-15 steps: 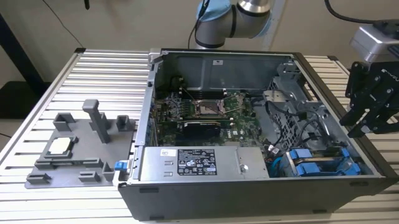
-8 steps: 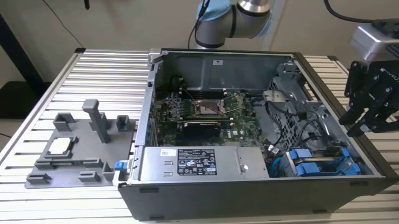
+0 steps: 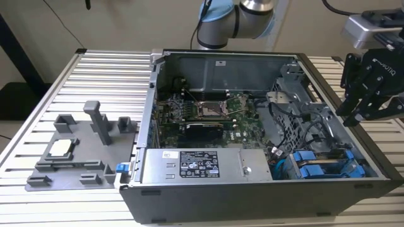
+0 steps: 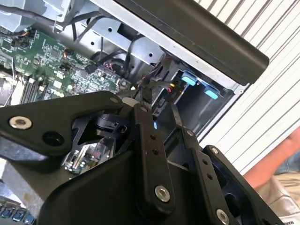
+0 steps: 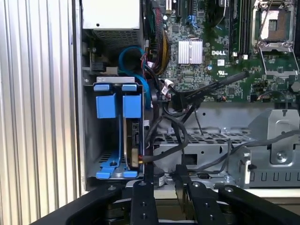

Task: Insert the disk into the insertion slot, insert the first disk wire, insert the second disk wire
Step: 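Insert the first disk wire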

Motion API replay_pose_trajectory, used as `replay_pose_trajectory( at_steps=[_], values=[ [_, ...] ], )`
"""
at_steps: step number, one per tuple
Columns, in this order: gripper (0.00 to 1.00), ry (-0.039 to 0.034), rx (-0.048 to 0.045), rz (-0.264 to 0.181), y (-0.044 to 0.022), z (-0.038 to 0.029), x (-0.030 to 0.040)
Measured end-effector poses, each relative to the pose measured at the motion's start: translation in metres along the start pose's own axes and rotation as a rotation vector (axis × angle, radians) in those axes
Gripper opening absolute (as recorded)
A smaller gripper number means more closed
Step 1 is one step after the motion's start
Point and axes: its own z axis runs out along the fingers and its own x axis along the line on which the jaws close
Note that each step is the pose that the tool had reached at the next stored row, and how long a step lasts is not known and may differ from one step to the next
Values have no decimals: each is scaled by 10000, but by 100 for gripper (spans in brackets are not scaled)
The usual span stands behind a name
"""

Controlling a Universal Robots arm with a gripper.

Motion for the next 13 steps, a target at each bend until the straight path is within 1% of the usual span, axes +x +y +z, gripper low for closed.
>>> replay_pose_trajectory(
  at_steps=[2,4,6,7,8,13],
  values=[
    [33,20,0,0,2,2,-82],
    [33,35,1,0,6,3,-145],
    [33,48,24,-2,26,4,-167],
    [33,49,69,-3,52,3,-169],
    [33,49,137,-3,87,2,-169],
    [33,43,601,-14,278,-2,-167]
  ],
)
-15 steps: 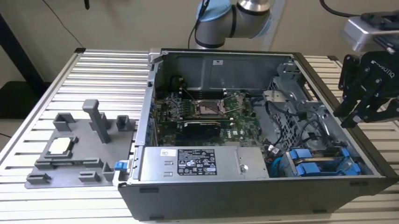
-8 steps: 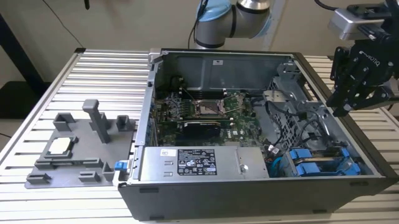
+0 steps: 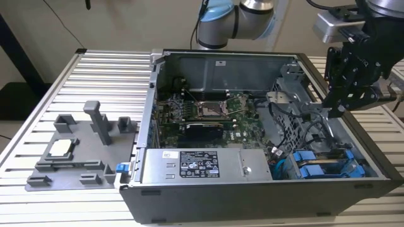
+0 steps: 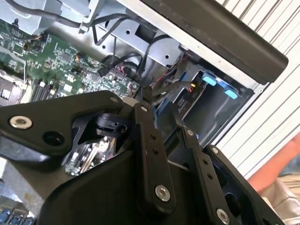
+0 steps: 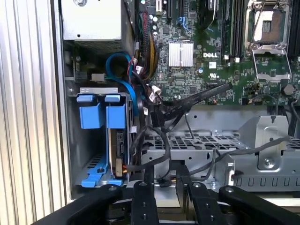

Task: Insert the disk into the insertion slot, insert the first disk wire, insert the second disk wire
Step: 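Insert the first disk wire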

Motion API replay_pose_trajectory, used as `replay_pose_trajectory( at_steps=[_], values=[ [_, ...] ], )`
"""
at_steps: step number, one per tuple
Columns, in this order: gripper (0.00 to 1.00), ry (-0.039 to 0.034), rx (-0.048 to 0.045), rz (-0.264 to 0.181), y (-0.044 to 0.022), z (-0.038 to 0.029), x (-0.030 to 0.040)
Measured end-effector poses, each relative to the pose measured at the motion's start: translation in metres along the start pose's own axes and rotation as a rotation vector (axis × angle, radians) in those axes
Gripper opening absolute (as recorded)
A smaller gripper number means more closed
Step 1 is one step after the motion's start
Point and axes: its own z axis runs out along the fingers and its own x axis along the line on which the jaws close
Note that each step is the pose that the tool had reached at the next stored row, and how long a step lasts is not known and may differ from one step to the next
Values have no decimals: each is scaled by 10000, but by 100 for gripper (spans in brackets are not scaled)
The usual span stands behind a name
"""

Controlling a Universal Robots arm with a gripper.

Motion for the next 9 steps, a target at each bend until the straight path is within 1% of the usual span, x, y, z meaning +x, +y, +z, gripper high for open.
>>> replay_pose_trajectory(
  at_steps=[6,8,9],
  values=[
    [33,-4,539,-9,194,-16,1],
    [33,7,683,-14,249,-21,2],
    [33,23,735,-17,274,-23,2]
  ],
)
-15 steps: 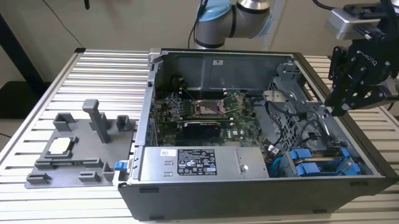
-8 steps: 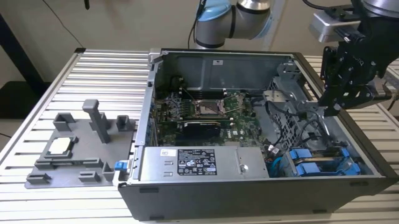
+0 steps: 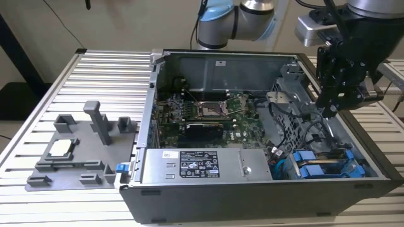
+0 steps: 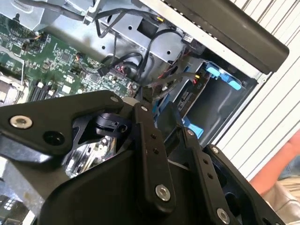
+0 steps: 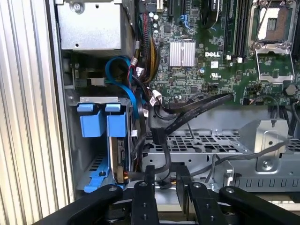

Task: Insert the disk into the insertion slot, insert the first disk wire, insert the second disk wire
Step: 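Insert the first disk wire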

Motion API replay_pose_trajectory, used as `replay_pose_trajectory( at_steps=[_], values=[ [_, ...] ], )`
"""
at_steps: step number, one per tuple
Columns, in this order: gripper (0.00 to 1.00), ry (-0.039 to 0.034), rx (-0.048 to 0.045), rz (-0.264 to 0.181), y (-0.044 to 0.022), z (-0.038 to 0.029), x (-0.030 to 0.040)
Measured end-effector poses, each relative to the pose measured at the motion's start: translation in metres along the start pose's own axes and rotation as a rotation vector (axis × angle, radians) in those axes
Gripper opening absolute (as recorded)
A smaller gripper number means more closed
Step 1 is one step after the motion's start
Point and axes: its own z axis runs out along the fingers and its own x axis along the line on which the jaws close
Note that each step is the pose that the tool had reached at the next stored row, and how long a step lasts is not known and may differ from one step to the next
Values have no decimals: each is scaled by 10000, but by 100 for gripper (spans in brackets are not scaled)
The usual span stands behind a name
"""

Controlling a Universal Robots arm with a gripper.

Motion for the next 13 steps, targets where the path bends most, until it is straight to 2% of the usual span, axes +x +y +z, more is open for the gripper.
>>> replay_pose_trajectory(
  at_steps=[2,3,6,7,10,13],
  values=[
    [33,70,65,-13,47,-7,0],
    [33,163,79,-31,64,-10,0],
    [33,570,103,-105,108,-17,-6],
    [33,666,114,-123,125,-18,-18],
    [33,863,162,-160,184,-25,-67],
    [33,1127,203,-203,251,-31,-101]
  ],
)
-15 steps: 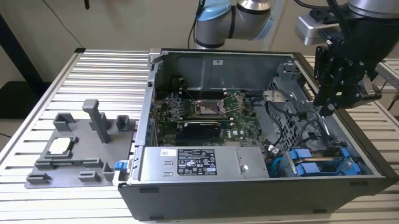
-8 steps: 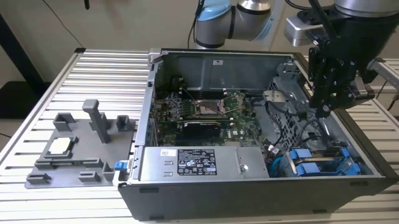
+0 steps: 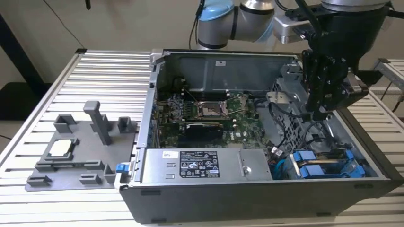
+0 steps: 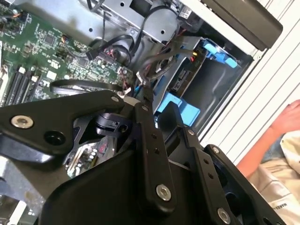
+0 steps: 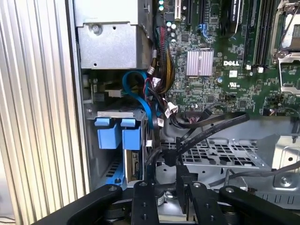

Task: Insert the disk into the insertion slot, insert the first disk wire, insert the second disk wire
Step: 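Insert the first disk wire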

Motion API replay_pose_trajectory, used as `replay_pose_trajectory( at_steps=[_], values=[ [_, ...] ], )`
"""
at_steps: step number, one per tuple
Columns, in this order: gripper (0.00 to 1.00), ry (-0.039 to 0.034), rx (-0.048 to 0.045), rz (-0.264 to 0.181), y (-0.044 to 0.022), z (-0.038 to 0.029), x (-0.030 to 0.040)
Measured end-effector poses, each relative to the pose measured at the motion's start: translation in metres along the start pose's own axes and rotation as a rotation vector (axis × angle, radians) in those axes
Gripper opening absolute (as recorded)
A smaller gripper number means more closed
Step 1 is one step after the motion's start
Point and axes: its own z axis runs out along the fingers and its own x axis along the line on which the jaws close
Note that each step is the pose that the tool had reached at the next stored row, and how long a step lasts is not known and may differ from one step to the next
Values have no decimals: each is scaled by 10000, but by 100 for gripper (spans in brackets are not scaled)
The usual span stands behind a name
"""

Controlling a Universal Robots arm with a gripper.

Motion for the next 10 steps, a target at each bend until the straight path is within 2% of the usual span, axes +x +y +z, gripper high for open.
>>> replay_pose_trajectory(
  at_steps=[2,6,10],
  values=[
    [33,148,28,-24,48,-1,-32],
    [33,378,89,-71,133,6,-113],
    [33,657,150,-173,175,16,-174]
  ],
)
